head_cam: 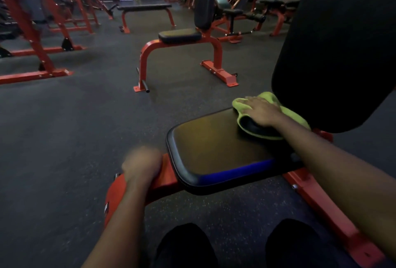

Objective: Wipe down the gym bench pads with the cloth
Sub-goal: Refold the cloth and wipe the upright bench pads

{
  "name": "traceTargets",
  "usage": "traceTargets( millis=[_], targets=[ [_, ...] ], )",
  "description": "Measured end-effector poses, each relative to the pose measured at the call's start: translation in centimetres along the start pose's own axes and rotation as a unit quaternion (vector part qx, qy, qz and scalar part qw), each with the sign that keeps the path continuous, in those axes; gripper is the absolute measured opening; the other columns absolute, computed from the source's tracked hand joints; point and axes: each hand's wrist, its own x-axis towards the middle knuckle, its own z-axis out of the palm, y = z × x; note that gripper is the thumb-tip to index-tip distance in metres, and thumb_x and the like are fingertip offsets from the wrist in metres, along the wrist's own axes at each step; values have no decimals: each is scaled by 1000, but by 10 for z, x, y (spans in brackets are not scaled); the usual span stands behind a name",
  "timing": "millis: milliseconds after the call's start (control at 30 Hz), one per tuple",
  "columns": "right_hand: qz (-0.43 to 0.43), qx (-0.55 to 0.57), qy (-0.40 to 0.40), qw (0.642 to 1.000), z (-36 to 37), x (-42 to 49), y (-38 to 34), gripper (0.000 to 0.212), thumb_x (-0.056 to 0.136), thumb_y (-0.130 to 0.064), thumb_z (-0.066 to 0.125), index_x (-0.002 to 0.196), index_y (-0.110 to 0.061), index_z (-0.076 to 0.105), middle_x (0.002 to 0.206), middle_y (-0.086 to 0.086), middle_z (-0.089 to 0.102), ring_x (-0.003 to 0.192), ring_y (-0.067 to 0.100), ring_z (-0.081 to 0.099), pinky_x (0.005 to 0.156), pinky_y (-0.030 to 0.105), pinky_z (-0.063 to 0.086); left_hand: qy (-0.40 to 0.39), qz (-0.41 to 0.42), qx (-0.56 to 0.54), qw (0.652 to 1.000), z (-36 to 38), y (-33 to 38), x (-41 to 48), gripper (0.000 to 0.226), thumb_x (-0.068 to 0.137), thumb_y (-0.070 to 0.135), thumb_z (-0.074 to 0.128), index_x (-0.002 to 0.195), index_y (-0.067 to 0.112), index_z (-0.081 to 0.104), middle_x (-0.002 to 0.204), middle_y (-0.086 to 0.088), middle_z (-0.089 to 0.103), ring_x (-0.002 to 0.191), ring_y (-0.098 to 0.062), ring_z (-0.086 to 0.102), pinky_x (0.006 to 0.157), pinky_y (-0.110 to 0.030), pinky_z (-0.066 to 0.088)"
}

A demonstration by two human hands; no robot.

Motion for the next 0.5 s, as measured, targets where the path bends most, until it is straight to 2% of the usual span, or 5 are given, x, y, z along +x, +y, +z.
traceTargets(
  millis=[67,133,267,367,500],
  targets=[
    [27,13,-39,999,-9,31,-18,51,106,-53,28,151,-36,46,162,-1,39,148,29,34,120,51,24,-7,4,-13,1000,-1,0,0,48,85,41,35,100,10,69,105,-18,69,96,-37,63,74,-37,44],
    [39,2,-49,998,-10,41,-26,52,105,-52,27,148,-36,49,159,2,43,145,33,38,117,52,26,-9,5,-26,1000,-3,-2,-2,49,84,41,36,99,9,70,105,-20,68,95,-39,63,75,-38,45],
    [44,48,62,996,2,3,-2,50,101,-53,36,146,-40,51,157,-1,46,144,31,40,116,50,30,-17,18,-49,998,-9,-5,-6,48,85,39,36,97,7,69,106,-23,67,96,-41,63,75,-38,45],
    [66,42,83,993,7,-24,13,52,100,-49,36,150,-38,46,161,-7,39,148,27,34,118,54,28,-31,18,-51,998,-15,-1,-12,50,84,39,35,99,7,70,107,-23,68,97,-41,63,81,-40,49],
    [115,54,99,987,10,-61,10,54,100,-48,37,152,-38,42,163,-8,35,148,26,32,116,58,29,-38,12,-58,998,-20,1,-16,50,85,39,36,103,8,70,110,-22,68,100,-40,62,81,-40,47]
  ],
)
